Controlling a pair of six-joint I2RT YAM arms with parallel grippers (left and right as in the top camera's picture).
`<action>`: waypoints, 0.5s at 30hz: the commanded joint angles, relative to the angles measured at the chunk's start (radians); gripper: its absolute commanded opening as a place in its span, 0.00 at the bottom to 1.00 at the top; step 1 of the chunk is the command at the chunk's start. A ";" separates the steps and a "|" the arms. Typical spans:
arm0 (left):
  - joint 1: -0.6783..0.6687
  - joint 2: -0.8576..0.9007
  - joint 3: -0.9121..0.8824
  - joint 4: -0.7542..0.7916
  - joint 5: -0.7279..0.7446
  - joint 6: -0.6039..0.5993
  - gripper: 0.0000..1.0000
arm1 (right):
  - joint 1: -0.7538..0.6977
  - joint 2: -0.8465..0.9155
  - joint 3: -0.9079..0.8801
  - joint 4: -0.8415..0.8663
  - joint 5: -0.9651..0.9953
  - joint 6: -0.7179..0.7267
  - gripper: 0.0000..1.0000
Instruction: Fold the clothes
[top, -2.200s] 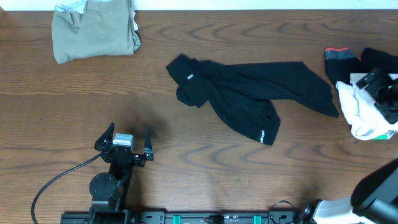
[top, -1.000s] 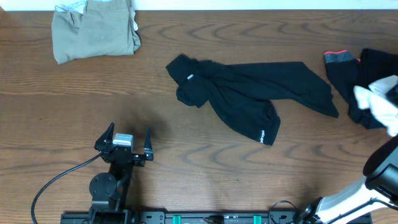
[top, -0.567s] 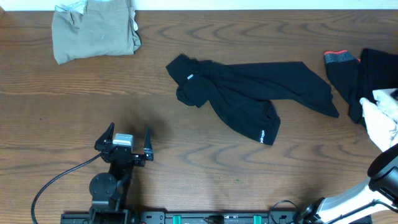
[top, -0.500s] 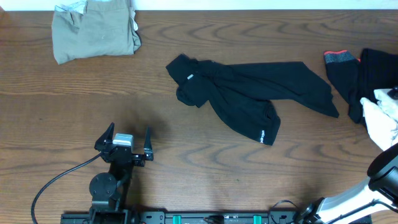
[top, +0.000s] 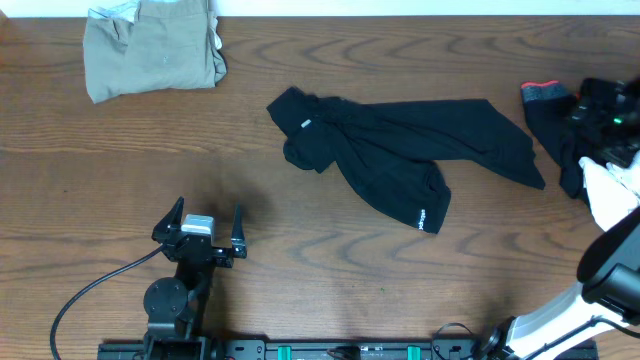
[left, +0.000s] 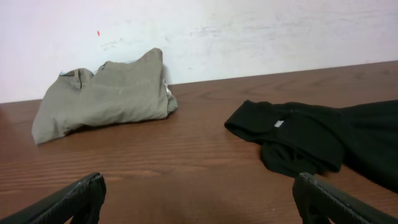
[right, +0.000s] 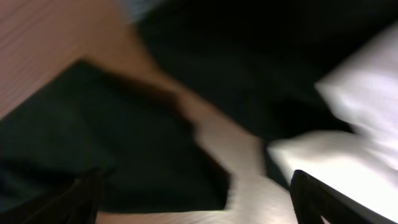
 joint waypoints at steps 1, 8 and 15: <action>-0.004 -0.007 -0.017 -0.034 0.010 0.006 0.98 | 0.081 -0.014 0.001 0.012 -0.092 -0.104 0.98; -0.004 -0.007 -0.017 -0.034 0.010 0.006 0.98 | 0.184 0.060 0.000 0.077 0.053 -0.068 0.99; -0.004 -0.007 -0.017 -0.034 0.010 0.006 0.98 | 0.191 0.173 0.000 0.127 0.102 -0.038 0.98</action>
